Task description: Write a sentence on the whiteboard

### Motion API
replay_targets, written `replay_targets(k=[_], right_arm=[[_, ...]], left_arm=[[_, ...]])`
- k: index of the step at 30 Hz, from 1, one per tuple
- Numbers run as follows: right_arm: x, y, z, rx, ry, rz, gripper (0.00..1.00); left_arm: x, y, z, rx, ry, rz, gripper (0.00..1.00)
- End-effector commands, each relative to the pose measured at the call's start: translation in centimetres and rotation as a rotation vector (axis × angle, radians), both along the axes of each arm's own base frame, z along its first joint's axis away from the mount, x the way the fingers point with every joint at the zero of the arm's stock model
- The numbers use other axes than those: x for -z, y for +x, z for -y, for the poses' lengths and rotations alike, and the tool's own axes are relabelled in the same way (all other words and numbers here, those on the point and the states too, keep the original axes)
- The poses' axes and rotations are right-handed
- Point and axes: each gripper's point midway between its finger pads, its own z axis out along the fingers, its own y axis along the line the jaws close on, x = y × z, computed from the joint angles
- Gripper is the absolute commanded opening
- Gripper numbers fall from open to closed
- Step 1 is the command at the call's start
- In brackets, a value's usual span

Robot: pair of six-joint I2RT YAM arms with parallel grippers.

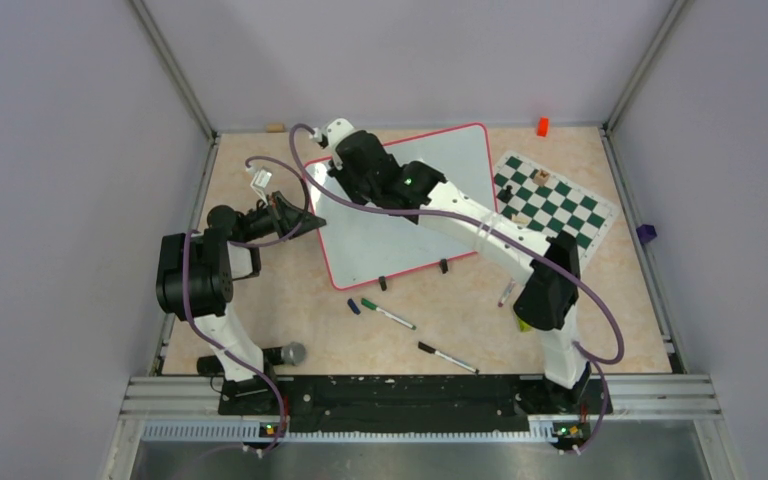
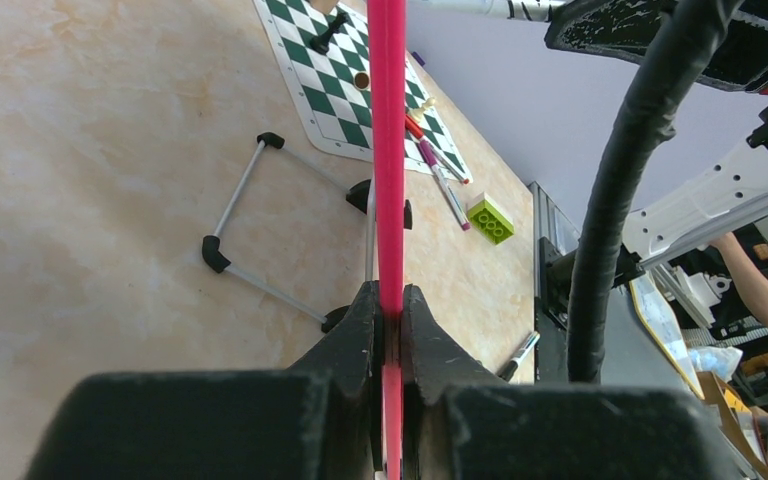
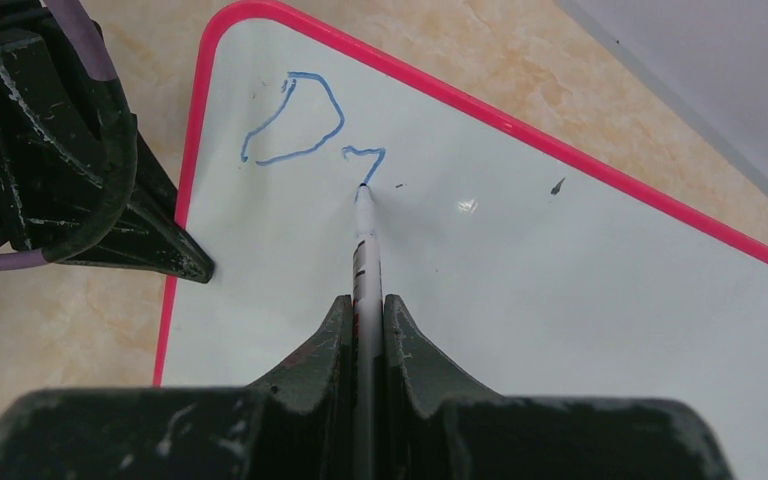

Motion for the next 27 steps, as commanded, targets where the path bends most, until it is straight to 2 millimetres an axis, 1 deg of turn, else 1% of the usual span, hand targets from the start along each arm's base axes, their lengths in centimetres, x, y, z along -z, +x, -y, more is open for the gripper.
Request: replay_targets(k=[1, 4, 17, 27], right_arm=[[-1.5, 1.4, -0.2, 0.012, 0.026, 0.041, 0.0], [-1.6, 1.5, -0.4, 0.008, 0.031, 0.042, 0.0], [-2.1, 2.8, 1.1, 0.075, 0.034, 0.053, 0.0], [-2.6, 2.8, 1.5, 0.084, 0.042, 0.056, 0.0]], left_arm=[[-2.0, -0.3, 0.3, 0.027, 0.048, 0.194, 0.0], [-2.0, -0.3, 0.3, 0.028, 0.049, 0.195, 0.0], [-2.0, -0.3, 0.3, 0.028, 0.049, 0.196, 0.0], [-2.0, -0.4, 0.4, 0.032, 0.05, 0.197, 0.0]])
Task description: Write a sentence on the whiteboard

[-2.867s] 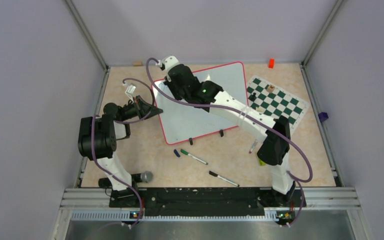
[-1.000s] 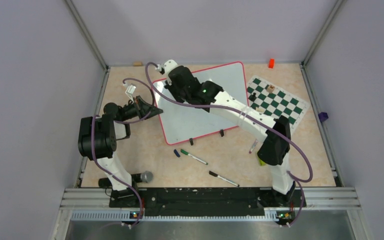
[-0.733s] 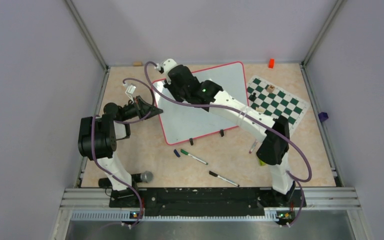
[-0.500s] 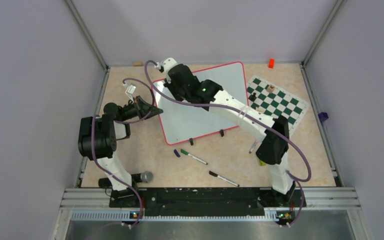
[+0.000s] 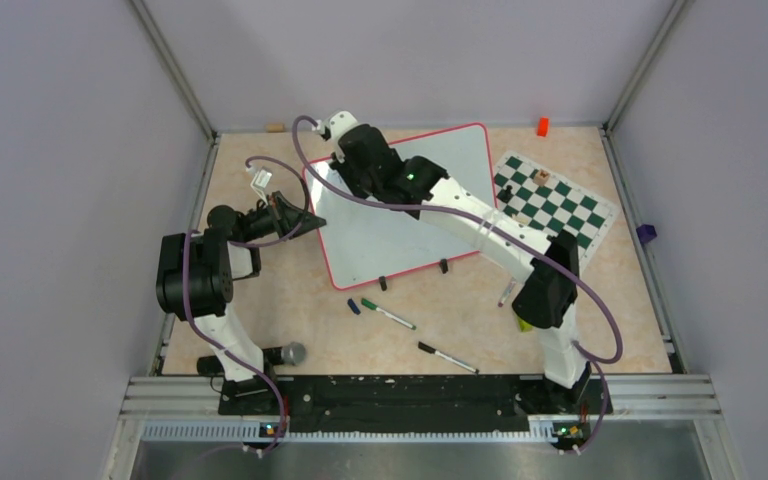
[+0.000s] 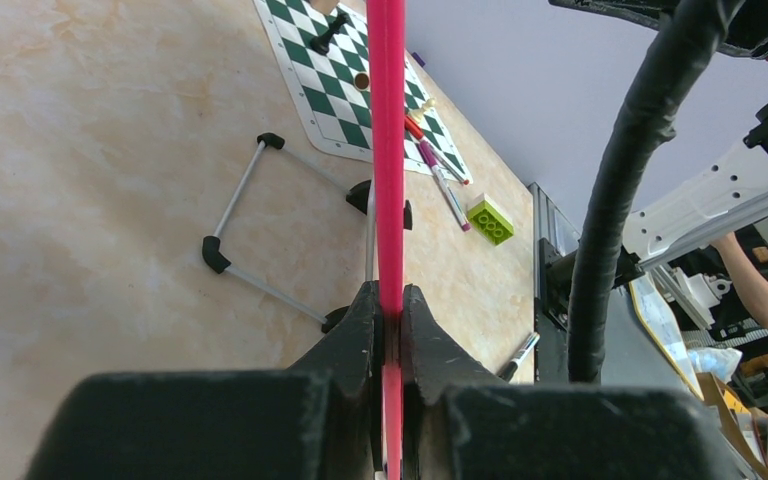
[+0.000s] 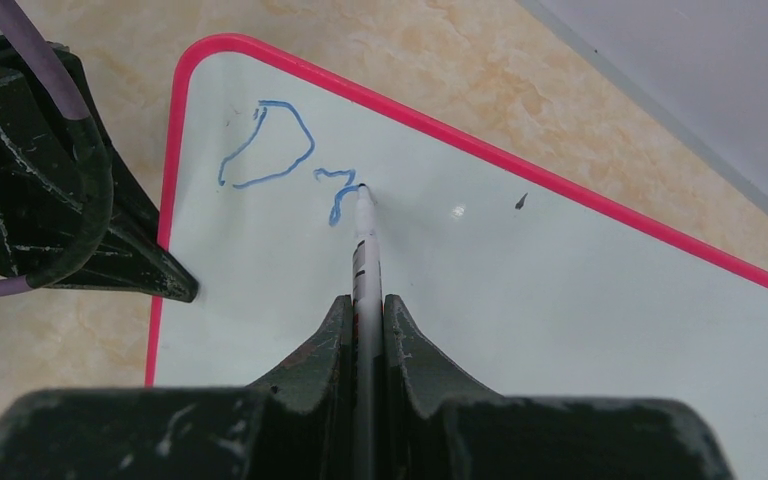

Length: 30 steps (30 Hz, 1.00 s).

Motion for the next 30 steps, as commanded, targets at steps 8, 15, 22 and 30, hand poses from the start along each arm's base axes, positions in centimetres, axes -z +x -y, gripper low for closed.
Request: replay_targets(k=[8, 15, 22, 30], right_arm=[[-4.8, 0.2, 1.3, 0.006, 0.125, 0.071, 0.0], [-7.0, -1.6, 2.7, -0.027, 0.186, 0.098, 0.0], [-6.4, -2.0, 3.5, -0.015, 0.168, 0.091, 0.0], [-4.7, -0.9, 3.1, 0.011, 0.127, 0.072, 0.0]], left_arm=[[-1.9, -0.3, 0.3, 0.033, 0.049, 0.194, 0.0], [-2.0, -0.4, 0.3, 0.033, 0.051, 0.199, 0.0], [-2.0, -0.4, 0.3, 0.031, 0.052, 0.203, 0.0], [-2.0, -0.5, 0.3, 0.032, 0.053, 0.204, 0.0]])
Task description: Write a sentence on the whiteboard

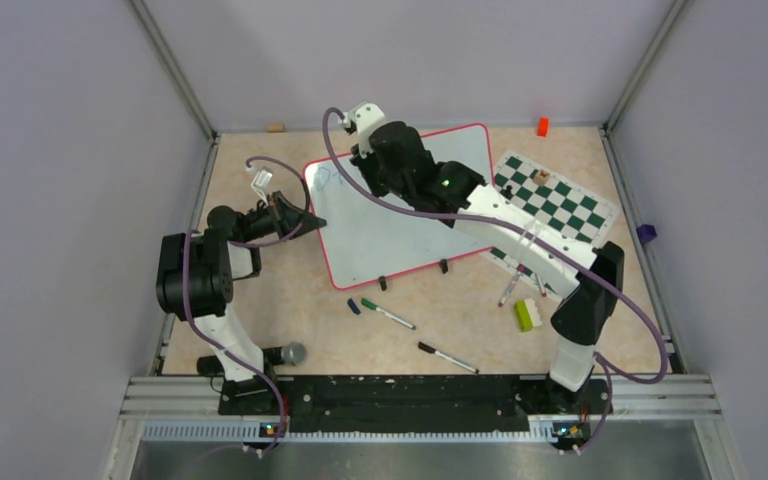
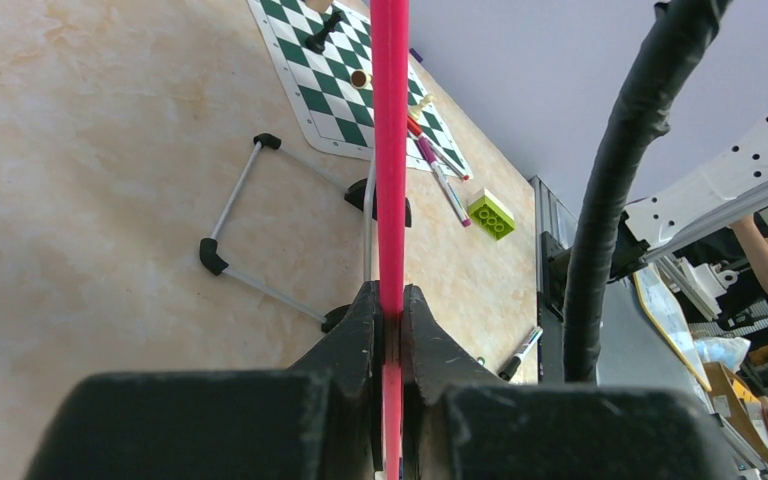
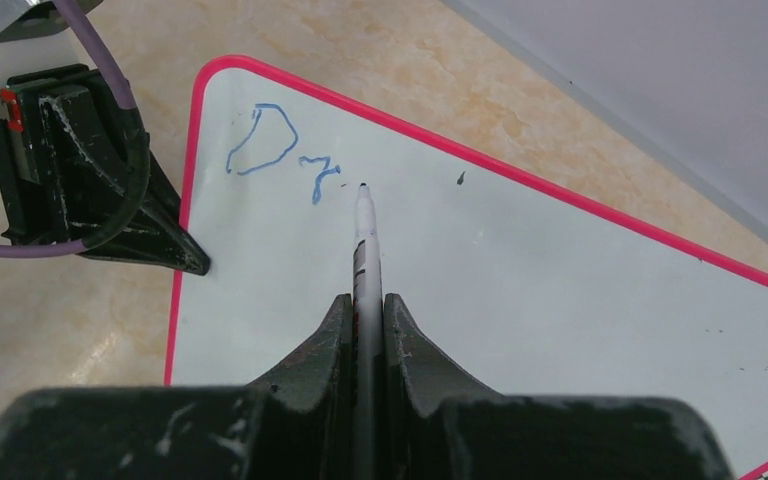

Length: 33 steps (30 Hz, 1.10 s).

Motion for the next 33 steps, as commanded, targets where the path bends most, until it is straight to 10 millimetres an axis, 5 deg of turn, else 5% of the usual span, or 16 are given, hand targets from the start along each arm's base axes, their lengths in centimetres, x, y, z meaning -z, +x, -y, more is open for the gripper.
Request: replay_targets(k=[1, 10, 33], right_arm=[[-0.3, 1.2, -0.1, 0.03, 0.015, 0.01, 0.0], [1.5, 1.8, -1.0, 0.023, -0.011, -0.013, 0.0], [1.3, 2.5, -0.9, 0.038, -0.005, -0.006, 0.0]], left_arm=[[-1.9, -0.3, 0.2, 0.021, 0.044, 0.181, 0.0], [-1.9, -0.3, 0.2, 0.021, 0.045, 0.183, 0.0], [-1.9, -0.4, 0.3, 0.023, 0.044, 0.181, 0.0]])
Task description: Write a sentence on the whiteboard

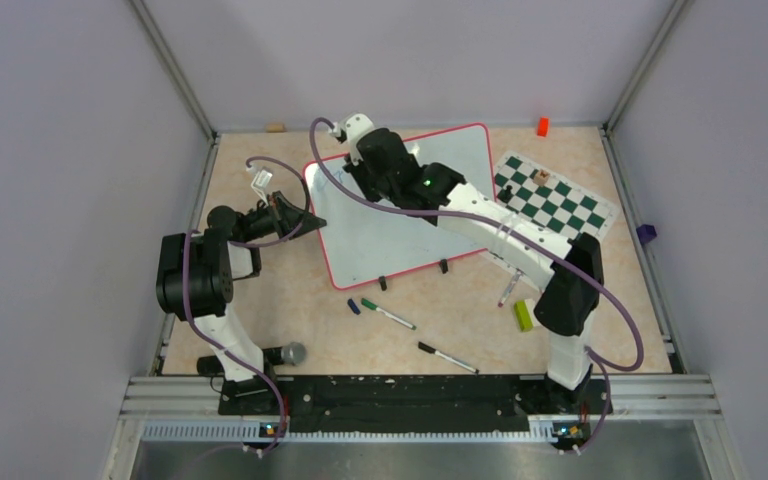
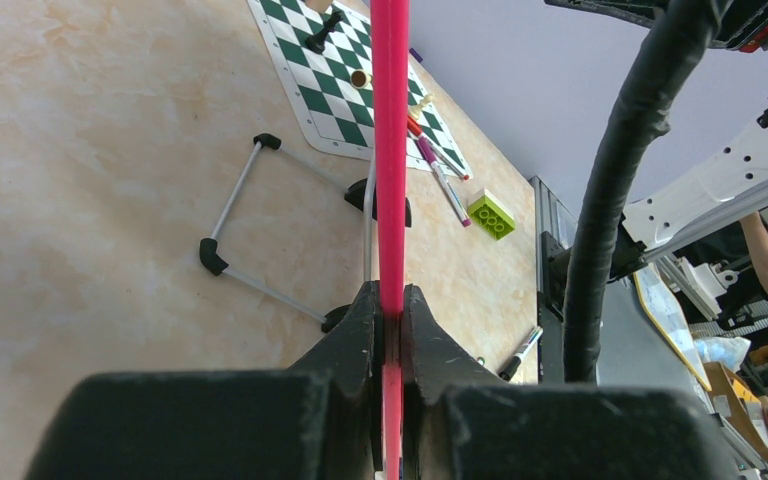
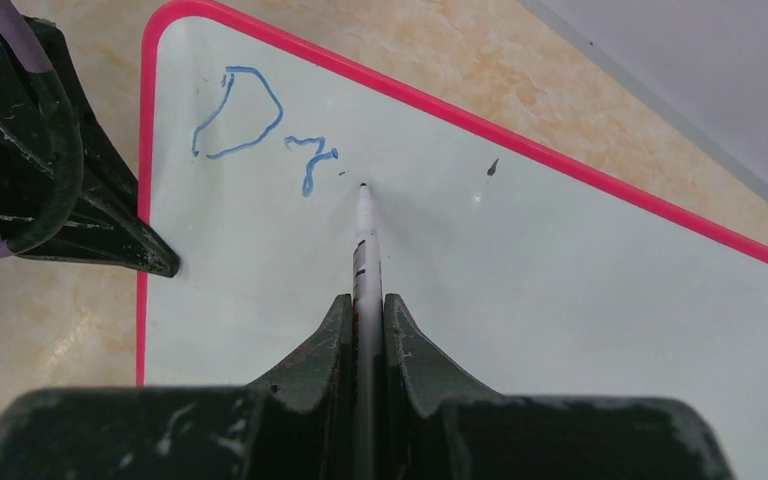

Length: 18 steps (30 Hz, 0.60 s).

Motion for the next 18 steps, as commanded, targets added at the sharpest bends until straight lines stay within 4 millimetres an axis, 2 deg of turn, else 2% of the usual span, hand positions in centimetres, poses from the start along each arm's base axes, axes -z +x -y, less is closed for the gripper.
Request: replay_targets(k=[1, 18], right_arm=[[-2.8, 1.2, 0.2, 0.029, 0.063, 0.045, 0.0], [-0.6, 2.0, 0.9, 0.064, 0.007, 0.019, 0.0]], left_arm=[[-1.9, -0.4, 0.3, 0.023, 0.044, 0.18, 0.0], [-1.9, -0.3, 0.3, 0.025, 0.045, 0.182, 0.0]])
